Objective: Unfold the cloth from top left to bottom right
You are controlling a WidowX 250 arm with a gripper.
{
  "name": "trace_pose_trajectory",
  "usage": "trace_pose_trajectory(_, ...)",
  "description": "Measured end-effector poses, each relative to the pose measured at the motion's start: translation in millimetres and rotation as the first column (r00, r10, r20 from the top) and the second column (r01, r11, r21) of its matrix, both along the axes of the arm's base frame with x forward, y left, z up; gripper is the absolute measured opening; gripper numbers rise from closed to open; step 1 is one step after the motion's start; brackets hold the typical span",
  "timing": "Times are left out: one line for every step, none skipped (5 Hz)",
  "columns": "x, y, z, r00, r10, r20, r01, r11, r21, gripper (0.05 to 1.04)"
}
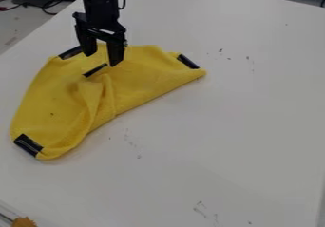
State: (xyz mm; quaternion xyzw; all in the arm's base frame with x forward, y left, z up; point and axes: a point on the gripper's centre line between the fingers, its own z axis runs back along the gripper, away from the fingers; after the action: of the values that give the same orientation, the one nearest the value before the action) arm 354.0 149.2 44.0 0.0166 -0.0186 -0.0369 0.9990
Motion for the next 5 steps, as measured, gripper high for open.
trace_pose_trajectory(-4, 7, -5.0, 1.0, 0.022, -0.012, -0.022, 1.0, -0.012, 1.0)
trace_pose_trajectory(-6, 7, -6.4, 1.0, 0.026, -0.017, -0.027, 1.0, -0.014, 0.939)
trace_pose_trajectory(-9, 7, -12.9, 0.999, 0.035, -0.023, -0.036, 0.999, -0.028, 0.652)
trace_pose_trajectory(-12, 9, -17.3, 0.998, 0.051, -0.023, -0.052, 0.998, -0.041, 0.349)
trace_pose_trajectory(-12, 7, -20.7, 0.998, 0.053, -0.021, -0.054, 0.997, -0.05, 0.145)
